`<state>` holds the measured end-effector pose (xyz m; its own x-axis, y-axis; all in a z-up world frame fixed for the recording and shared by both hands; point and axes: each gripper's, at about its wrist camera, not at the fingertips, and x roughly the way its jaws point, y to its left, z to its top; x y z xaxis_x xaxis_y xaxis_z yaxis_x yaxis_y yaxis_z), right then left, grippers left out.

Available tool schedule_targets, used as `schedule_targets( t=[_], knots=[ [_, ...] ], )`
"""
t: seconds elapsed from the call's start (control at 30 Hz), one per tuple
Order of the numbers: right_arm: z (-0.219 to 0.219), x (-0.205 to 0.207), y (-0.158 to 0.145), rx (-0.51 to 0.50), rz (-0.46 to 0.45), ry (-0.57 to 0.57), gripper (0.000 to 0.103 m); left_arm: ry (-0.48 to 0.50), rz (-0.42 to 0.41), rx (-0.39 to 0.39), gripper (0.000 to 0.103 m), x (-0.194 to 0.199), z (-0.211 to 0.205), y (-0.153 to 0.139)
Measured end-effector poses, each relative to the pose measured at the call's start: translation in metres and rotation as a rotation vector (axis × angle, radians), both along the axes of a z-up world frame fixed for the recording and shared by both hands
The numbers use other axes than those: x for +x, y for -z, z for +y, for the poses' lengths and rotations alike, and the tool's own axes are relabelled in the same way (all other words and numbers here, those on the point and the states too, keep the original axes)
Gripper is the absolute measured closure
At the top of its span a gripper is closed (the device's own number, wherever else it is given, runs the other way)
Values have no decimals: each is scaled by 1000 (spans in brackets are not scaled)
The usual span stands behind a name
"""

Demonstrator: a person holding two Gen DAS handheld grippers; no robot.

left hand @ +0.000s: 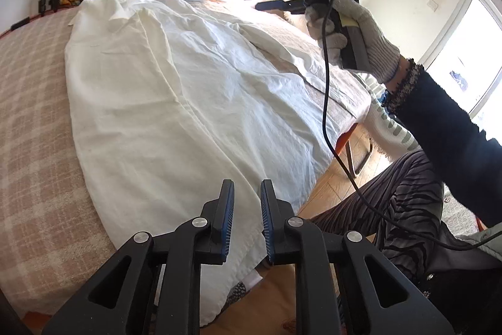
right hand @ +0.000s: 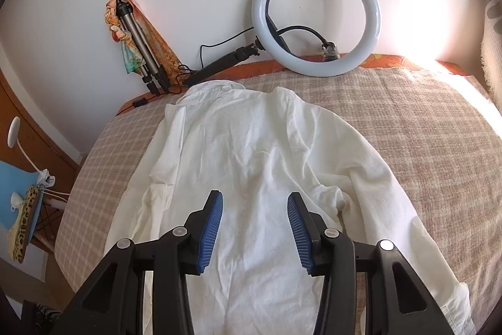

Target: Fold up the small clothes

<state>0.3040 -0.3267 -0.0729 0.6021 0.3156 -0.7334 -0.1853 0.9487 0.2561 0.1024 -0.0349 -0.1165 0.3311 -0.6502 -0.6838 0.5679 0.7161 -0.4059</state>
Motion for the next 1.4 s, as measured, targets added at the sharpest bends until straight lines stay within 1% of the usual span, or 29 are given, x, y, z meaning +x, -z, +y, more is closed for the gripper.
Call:
schedule_targets(
  t=[0.07,0.13,0.17,0.2,0.4,0.53,0.67,0.8,0.9,0.93,1.0,1.03,1.07,1.1,1.17,1.27,1.33,1.4],
  knots=[
    [-29,-17,3,-15,6,41,58,-13,-21,-10,70,7,-4,-7],
    [-62,-33,7,-19,9,90,56,-20,-39,-20,63,15,-12,-12],
    [-80,-41,9,-16,15,117,53,-20,-44,-29,61,18,-15,-14],
    [-94,-47,12,-14,22,141,50,-15,-49,-35,61,22,-24,-14],
    [-183,-89,34,-8,72,304,50,51,-76,-31,61,35,-54,-20],
    [-224,-115,50,-14,113,364,50,90,-69,-24,61,42,-77,-19],
    [-250,-130,71,-17,164,393,49,107,-49,-13,61,51,-92,-13],
    [-262,-137,89,-28,204,409,49,91,-30,0,61,63,-97,-6],
    [-260,-140,91,-58,194,397,49,73,-17,6,61,68,-95,-2],
    [-257,-142,91,-71,192,391,51,66,-14,7,61,70,-94,-1],
    [-252,-142,91,-108,187,378,75,46,-11,12,61,73,-92,1],
    [-250,-143,90,-121,183,373,82,37,-6,11,61,74,-90,1],
    [-250,-143,90,-100,181,363,99,28,-1,7,61,75,-88,1],
    [-251,-145,90,-64,179,365,102,23,1,4,61,74,-86,1],
    [-254,-148,86,-12,156,384,102,15,-6,2,61,74,-84,-1],
    [-256,-156,77,119,110,399,103,2,-15,-17,61,74,-80,-4],
    [-250,-159,67,155,80,383,103,-16,-8,-37,61,75,-77,-4],
    [-239,-162,55,167,51,355,103,-23,8,-53,61,75,-75,-2]
  ],
)
